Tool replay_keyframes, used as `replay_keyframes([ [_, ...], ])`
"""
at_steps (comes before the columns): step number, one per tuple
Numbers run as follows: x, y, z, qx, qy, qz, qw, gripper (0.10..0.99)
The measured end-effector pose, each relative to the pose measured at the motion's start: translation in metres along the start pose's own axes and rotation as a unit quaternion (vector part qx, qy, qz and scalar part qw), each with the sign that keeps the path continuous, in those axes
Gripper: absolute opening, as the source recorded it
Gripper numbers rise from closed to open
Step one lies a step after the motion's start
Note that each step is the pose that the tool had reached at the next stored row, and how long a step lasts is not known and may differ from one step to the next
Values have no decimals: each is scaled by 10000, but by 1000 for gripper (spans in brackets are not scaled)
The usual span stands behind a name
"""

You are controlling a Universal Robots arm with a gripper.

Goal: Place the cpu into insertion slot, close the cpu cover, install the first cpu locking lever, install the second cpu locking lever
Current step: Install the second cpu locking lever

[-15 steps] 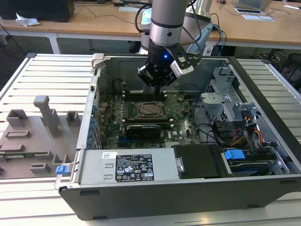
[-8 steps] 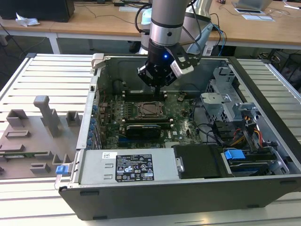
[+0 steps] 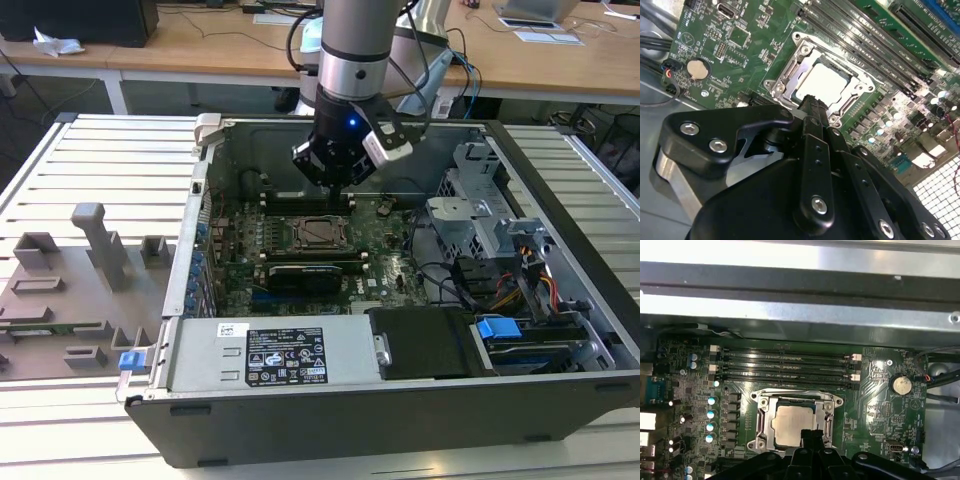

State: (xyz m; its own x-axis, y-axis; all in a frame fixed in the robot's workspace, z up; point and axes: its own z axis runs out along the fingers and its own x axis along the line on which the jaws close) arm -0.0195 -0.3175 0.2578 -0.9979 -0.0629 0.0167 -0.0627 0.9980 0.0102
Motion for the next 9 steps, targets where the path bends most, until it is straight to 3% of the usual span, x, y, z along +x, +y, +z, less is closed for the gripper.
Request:
replay_keyframes([
  [9,14,-186,-2,0,0,0,10000,106],
])
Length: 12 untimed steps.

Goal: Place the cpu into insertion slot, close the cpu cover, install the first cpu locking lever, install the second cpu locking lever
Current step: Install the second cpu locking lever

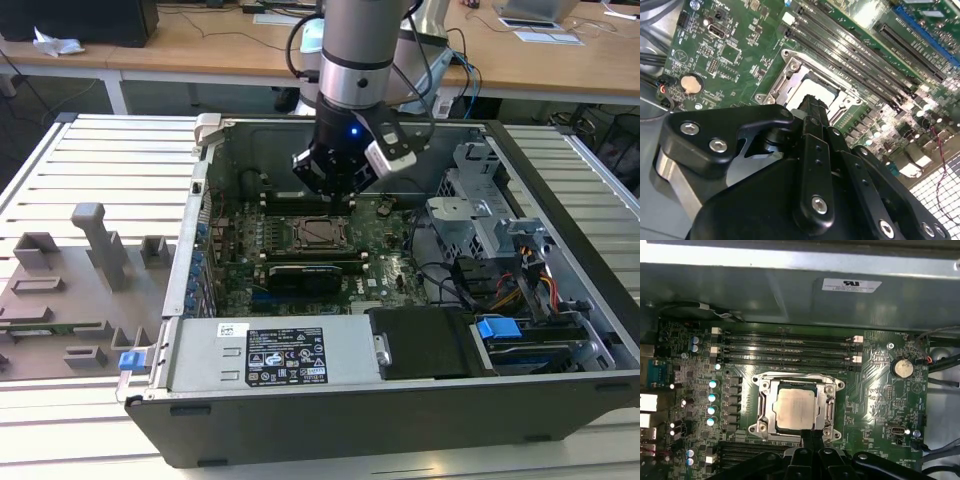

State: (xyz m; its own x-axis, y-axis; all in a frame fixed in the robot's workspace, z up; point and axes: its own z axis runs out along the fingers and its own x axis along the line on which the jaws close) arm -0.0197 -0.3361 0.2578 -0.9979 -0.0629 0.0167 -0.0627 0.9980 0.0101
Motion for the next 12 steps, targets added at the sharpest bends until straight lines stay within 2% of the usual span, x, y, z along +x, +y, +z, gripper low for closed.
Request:
replay_keyframes([
  [12,11,-180,0,0,0,0,10000,106],
])
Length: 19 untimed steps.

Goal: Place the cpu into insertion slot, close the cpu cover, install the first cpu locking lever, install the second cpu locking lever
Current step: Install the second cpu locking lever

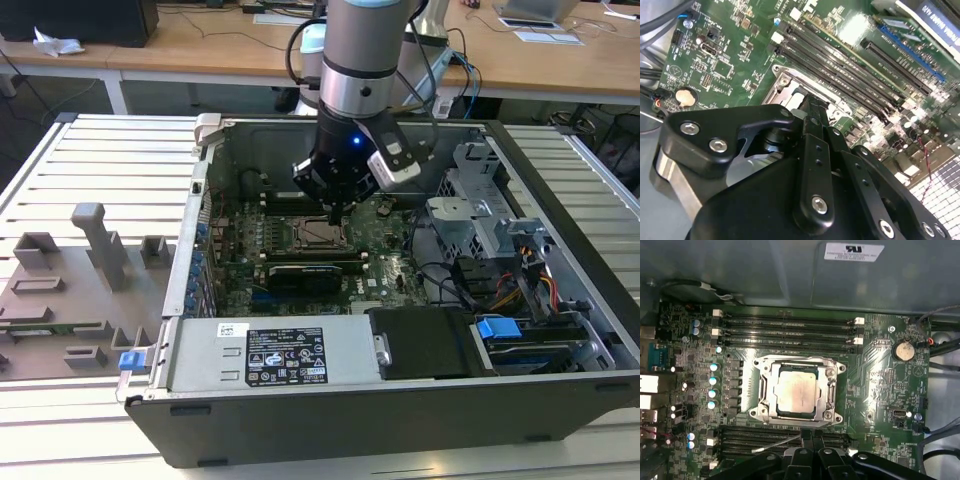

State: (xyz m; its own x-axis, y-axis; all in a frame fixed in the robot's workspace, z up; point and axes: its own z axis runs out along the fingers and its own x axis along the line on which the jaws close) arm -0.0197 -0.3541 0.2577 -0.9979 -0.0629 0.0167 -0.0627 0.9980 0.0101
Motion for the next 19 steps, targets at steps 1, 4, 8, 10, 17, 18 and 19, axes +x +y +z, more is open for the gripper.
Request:
replay_keyframes([
  [1,1,-23,3,-6,-1,-1,10000,106],
  [4,9,-71,7,-160,-10,-3,9999,106],
  [8,35,-227,29,-386,-24,-7,9993,106],
  [10,52,-272,51,-439,-27,-7,9990,106],
  [17,254,-322,140,-632,-40,-11,9980,106],
  [18,291,-320,164,-643,-41,-11,9979,106],
  [19,323,-319,202,-643,-40,-11,9979,106],
])
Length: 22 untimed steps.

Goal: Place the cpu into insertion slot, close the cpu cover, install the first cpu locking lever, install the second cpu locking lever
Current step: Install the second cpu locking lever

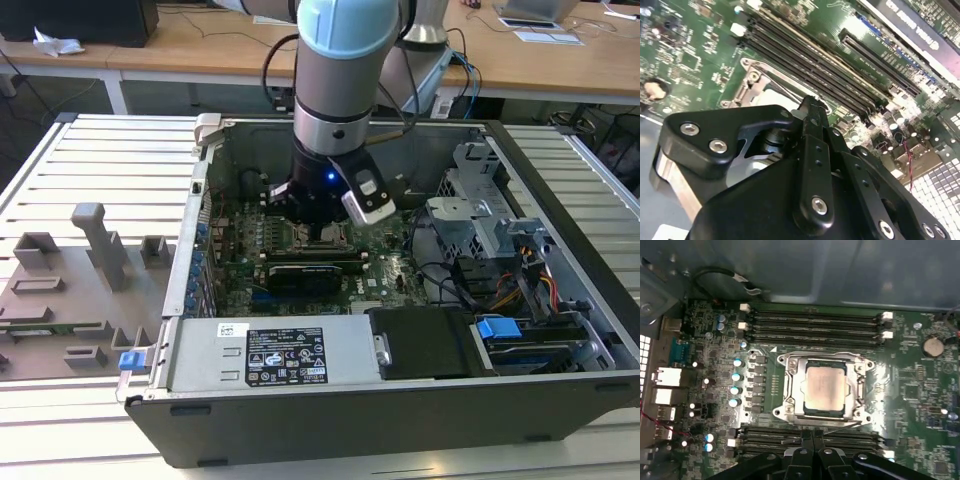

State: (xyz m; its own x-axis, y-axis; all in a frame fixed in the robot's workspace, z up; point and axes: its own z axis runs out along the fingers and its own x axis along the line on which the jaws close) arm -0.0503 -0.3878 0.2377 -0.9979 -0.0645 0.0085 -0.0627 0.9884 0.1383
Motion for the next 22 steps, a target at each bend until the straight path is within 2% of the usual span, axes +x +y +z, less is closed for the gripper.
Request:
replay_keyframes([
  [4,68,-8,90,1,0,0,10000,106],
  [8,149,-25,230,-4,4,-33,10000,106],
  [11,241,-28,296,-91,18,-173,9998,106],
  [14,293,-30,332,-195,29,-303,9993,106],
  [16,303,-32,344,-257,38,-393,9989,106],
  [18,303,-21,361,-344,42,-480,9982,106],
  [22,303,-22,422,-432,58,-627,9971,106],
])
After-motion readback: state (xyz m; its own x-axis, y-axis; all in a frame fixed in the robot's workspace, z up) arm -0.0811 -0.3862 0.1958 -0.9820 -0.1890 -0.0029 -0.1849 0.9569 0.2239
